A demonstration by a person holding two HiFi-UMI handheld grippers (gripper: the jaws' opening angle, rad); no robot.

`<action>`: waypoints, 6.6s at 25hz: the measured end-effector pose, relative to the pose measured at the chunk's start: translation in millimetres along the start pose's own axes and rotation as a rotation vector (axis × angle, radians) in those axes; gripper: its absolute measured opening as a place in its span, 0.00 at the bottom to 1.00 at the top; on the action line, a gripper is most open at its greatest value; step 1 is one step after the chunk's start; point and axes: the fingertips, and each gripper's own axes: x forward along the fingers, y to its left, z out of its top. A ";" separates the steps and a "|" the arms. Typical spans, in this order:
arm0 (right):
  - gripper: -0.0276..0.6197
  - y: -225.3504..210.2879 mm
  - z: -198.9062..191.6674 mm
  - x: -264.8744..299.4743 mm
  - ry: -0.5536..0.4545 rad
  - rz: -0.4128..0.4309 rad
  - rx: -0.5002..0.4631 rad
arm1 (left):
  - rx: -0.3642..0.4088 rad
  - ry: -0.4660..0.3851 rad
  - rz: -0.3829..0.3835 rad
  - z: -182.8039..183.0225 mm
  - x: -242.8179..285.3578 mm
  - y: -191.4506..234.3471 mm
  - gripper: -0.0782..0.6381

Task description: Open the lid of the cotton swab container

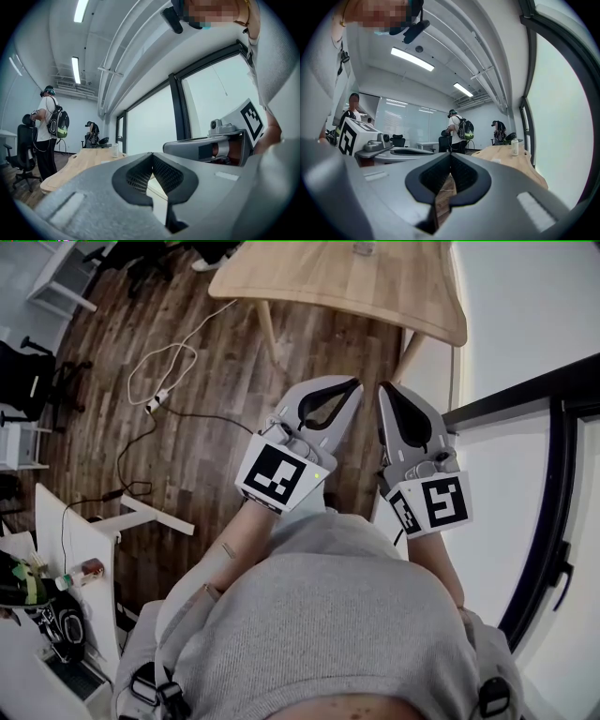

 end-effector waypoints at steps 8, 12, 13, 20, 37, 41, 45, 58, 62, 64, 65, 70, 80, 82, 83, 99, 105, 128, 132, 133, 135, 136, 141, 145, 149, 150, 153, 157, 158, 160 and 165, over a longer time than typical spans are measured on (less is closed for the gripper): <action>0.04 -37.1 3.0 73.0 -0.010 -0.021 -0.018 | -0.009 -0.021 -0.019 -1.4 48.8 71.4 0.11; 0.04 -67.2 1.6 110.9 -0.019 -0.061 -0.010 | -0.003 -0.014 -0.051 -6.2 80.4 107.6 0.11; 0.04 -74.3 1.3 120.5 -0.019 -0.070 -0.006 | -0.005 -0.014 -0.055 -7.1 87.7 116.9 0.11; 0.04 -118.0 5.6 183.3 -0.030 -0.138 0.014 | 0.000 -0.005 -0.101 -7.4 132.6 176.4 0.11; 0.04 -157.8 -3.1 241.5 -0.006 -0.157 0.033 | -0.023 0.010 -0.135 -17.5 179.9 227.7 0.11; 0.04 -154.6 -1.7 249.4 -0.002 -0.145 0.022 | -0.031 0.013 -0.143 -16.0 180.4 232.3 0.11; 0.04 -153.2 -4.0 254.8 0.000 -0.157 0.011 | -0.026 0.004 -0.144 -19.9 180.2 240.3 0.11; 0.04 -186.1 -13.0 271.5 0.013 -0.196 0.002 | -0.027 0.015 -0.170 -33.3 213.2 262.9 0.11; 0.04 -211.0 -16.1 288.6 0.012 -0.182 0.010 | -0.028 0.023 -0.156 -37.1 238.5 277.5 0.11; 0.04 -227.4 -14.7 300.3 0.009 -0.174 0.012 | -0.028 0.019 -0.141 -38.0 256.2 288.4 0.11; 0.04 -236.1 -13.8 306.5 0.009 -0.169 0.012 | -0.027 0.015 -0.130 -38.3 265.8 294.6 0.11; 0.04 -280.7 -12.4 335.2 0.017 -0.141 0.021 | -0.022 0.018 -0.112 -36.1 312.7 318.1 0.11; 0.04 -343.6 -8.1 380.8 0.021 -0.056 0.030 | -0.008 0.016 -0.050 -31.3 383.3 352.6 0.11; 0.04 -349.7 -7.2 388.0 0.021 -0.035 0.028 | -0.002 0.019 -0.045 -31.2 390.8 355.8 0.11; 0.04 -352.5 -6.9 391.7 0.021 -0.028 0.026 | 0.002 0.023 -0.048 -31.7 394.4 357.1 0.11; 0.04 -367.0 -28.2 416.9 0.070 -0.072 0.049 | -0.040 0.079 -0.089 -53.9 404.6 385.8 0.11; 0.04 -369.3 -39.1 415.9 0.093 -0.084 0.062 | -0.052 0.115 -0.154 -71.9 400.0 383.0 0.24; 0.04 -371.0 -70.9 407.7 0.136 -0.091 0.104 | 0.046 0.279 -0.303 -162.9 395.0 369.5 0.52; 0.04 -371.6 -69.4 404.7 0.138 -0.095 0.102 | 0.048 0.302 -0.313 -174.4 398.5 371.3 0.53; 0.04 -372.0 -69.3 403.7 0.138 -0.097 0.100 | 0.046 0.309 -0.317 -177.4 399.8 371.6 0.53; 0.04 -372.8 -69.7 402.6 0.141 -0.100 0.100 | 0.042 0.325 -0.324 -184.1 401.6 372.3 0.53; 0.04 -373.0 -70.1 402.4 0.142 -0.102 0.100 | 0.038 0.332 -0.327 -187.5 402.0 372.5 0.53; 0.04 -371.7 -67.4 403.2 0.137 -0.100 0.101 | 0.040 0.378 -0.347 -207.7 402.9 371.6 0.53; 0.04 -369.4 -67.7 404.3 0.137 -0.092 0.098 | 0.026 0.402 -0.367 -219.2 404.5 369.7 0.55; 0.04 -370.2 -70.8 401.4 0.146 -0.096 0.100 | 0.025 0.419 -0.369 -227.3 406.3 369.5 0.55; 0.04 -370.8 -71.4 400.7 0.147 -0.098 0.101 | 0.025 0.424 -0.372 -229.7 407.0 369.0 0.55; 0.04 -371.7 -73.6 400.3 0.154 -0.097 0.105 | 0.025 0.441 -0.378 -237.3 409.9 368.6 0.55; 0.04 -369.6 -76.0 399.9 0.164 -0.090 0.102 | 0.031 0.457 -0.377 -243.7 413.4 368.5 0.55; 0.04 -369.6 -76.4 399.6 0.165 -0.089 0.102 | 0.032 0.459 -0.379 -244.9 414.4 368.1 0.55; 0.04 -370.4 -77.1 398.9 0.167 -0.090 0.103 | 0.034 0.466 -0.387 -247.5 416.3 367.2 0.55; 0.04 -373.4 -77.6 397.4 0.171 -0.095 0.104 | 0.032 0.484 -0.408 -254.2 418.3 364.4 0.55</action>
